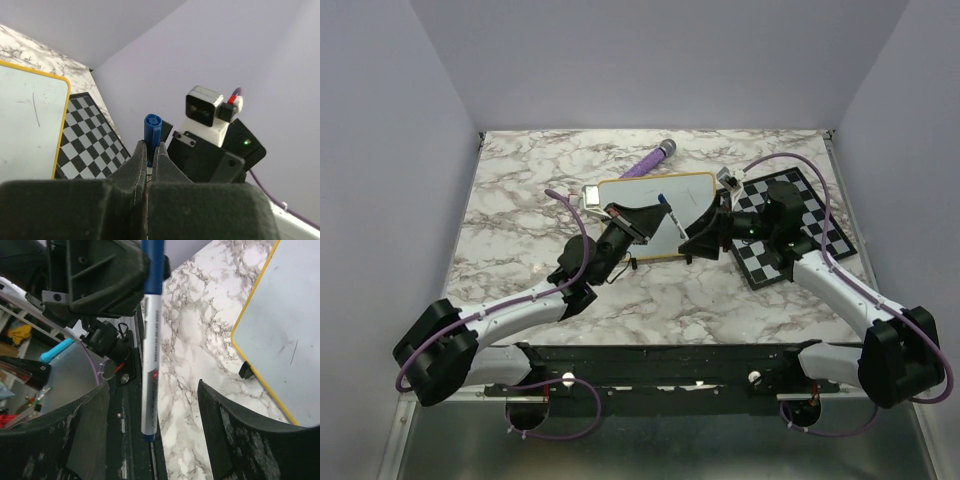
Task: Write a sentence on the whiteboard
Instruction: Pass from the left arm to the right, then pass from the right arm to the left
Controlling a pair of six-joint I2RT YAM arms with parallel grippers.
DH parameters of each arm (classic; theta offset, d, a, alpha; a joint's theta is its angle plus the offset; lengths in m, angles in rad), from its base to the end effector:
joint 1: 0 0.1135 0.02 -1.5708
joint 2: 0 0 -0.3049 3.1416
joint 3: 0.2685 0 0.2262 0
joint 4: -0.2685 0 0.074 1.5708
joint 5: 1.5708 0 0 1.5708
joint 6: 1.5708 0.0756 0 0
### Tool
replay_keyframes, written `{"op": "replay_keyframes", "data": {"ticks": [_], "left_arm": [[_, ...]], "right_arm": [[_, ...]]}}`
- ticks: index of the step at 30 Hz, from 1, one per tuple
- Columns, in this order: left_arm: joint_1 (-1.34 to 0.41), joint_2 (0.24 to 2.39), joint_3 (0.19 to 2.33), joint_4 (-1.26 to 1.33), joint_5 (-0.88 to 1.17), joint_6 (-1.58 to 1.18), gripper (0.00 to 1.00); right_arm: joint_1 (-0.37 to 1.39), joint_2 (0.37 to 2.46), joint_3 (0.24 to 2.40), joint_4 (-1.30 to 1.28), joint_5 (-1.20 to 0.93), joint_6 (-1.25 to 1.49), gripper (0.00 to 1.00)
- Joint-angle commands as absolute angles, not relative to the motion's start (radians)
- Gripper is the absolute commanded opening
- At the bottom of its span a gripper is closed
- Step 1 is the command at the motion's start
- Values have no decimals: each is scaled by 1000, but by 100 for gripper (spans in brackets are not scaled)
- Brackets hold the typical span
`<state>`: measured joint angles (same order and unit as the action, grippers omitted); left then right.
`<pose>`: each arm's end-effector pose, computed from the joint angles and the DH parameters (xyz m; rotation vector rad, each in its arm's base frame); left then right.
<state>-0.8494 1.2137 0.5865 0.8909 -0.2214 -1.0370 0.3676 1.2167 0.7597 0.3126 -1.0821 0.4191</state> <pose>0.1894 -0.1902 0.3583 -0.3454 1.4241 -1.4382 0.2045 0.1503 0.3413 -0.8219 1.6860 1.4754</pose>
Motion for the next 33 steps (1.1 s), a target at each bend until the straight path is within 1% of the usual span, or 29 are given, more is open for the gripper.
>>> {"op": "replay_keyframes", "data": {"ticks": [1, 2, 4, 5, 6, 8, 9, 11, 12, 13, 14, 15, 16, 17, 19, 20, 21, 23, 24, 28, 31, 33], "left_arm": [[-873, 1232, 621, 982, -295, -1031, 0], [-874, 1238, 618, 989, -295, -1028, 0], [-877, 1244, 612, 996, -285, -1028, 0], [-877, 1243, 600, 1002, -279, -1028, 0], [-877, 1239, 591, 1002, -272, -1026, 0], [-876, 1212, 566, 980, -247, -1013, 0], [-874, 1198, 558, 964, -236, -1003, 21], [-844, 1126, 539, 880, -161, -982, 53], [-827, 1094, 531, 843, -134, -971, 78], [-783, 1060, 522, 806, -97, -957, 92], [-753, 987, 515, 711, -15, -924, 98], [-723, 951, 517, 651, 50, -902, 99], [-678, 918, 518, 602, 116, -879, 99], [-601, 863, 531, 495, 249, -823, 98], [-517, 825, 555, 382, 386, -760, 99], [-456, 810, 580, 295, 455, -732, 99], [-431, 814, 589, 281, 598, -703, 99], [-410, 856, 630, 262, 728, -693, 99], [-410, 879, 646, 262, 832, -686, 99], [-442, 971, 709, 278, 916, -643, 98], [-514, 1028, 778, 183, 904, -525, 98], [-555, 1084, 830, 103, 876, -482, 97]], "right_arm": [[376, 1250, 781, 333, -1068, 465, 72], [376, 1253, 785, 331, -1074, 465, 59], [374, 1259, 799, 312, -1080, 448, 43], [376, 1261, 814, 295, -1083, 436, 22], [376, 1258, 821, 278, -1085, 424, 13], [376, 1247, 836, 229, -1094, 374, 1], [374, 1243, 844, 200, -1095, 347, 1], [374, 1226, 868, 60, -1092, 212, 1], [373, 1220, 903, 4, -1088, 146, 1], [370, 1213, 917, -146, -1086, 12, 1], [370, 1203, 933, -217, -1077, -73, 1], [368, 1198, 962, -283, -1065, -140, 1], [370, 1193, 974, -402, -1055, -272, 1], [368, 1192, 985, -454, -1034, -319, 1], [368, 1177, 992, -561, -997, -446, 1], [370, 1172, 988, -578, -980, -465, 1], [370, 1170, 986, -598, -970, -494, 1], [370, 1187, 997, -666, -977, -563, 1], [368, 1198, 1009, -692, -992, -584, 1], [371, 1261, 1048, -796, -1040, -658, 1], [371, 1270, 1049, -805, -1048, -667, 1], [373, 1269, 1048, -805, -1058, -670, 1]]}}
